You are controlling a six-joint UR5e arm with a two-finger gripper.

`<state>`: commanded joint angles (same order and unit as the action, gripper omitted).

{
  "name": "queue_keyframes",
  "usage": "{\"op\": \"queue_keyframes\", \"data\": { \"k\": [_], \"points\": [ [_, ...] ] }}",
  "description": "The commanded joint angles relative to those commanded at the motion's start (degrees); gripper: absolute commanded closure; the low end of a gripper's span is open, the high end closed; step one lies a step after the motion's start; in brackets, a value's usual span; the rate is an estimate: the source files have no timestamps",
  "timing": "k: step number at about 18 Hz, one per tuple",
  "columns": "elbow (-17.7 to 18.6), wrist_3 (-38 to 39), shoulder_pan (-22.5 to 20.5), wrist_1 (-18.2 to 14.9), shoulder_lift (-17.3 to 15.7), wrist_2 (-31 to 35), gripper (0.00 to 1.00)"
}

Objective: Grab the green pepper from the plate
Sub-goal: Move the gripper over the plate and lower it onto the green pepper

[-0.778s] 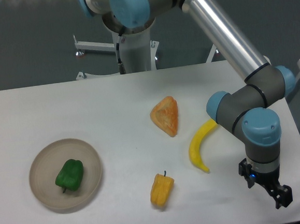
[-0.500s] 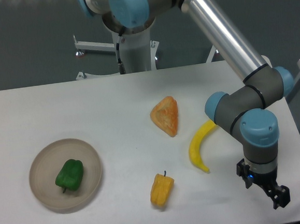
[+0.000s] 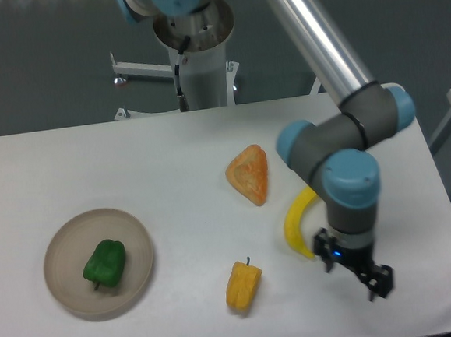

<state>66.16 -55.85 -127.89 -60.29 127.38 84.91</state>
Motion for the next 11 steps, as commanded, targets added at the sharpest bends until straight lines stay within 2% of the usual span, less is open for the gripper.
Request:
{"op": "queue_keyframes", "data": {
  "k": [2, 5, 8, 11],
  "points": [
    [4.93, 7.21, 2.72, 0.35, -3.96, -1.15, 0.00],
    [8.98, 18.99, 6.85, 0.53, -7.40, -2.11, 0.00],
    [10.66, 30.33, 10.37, 0.96, -8.28, -4.05, 0.00],
    [12.50, 36.06, 13.88, 1.23, -8.11, -6.25, 0.00]
  ]
}}
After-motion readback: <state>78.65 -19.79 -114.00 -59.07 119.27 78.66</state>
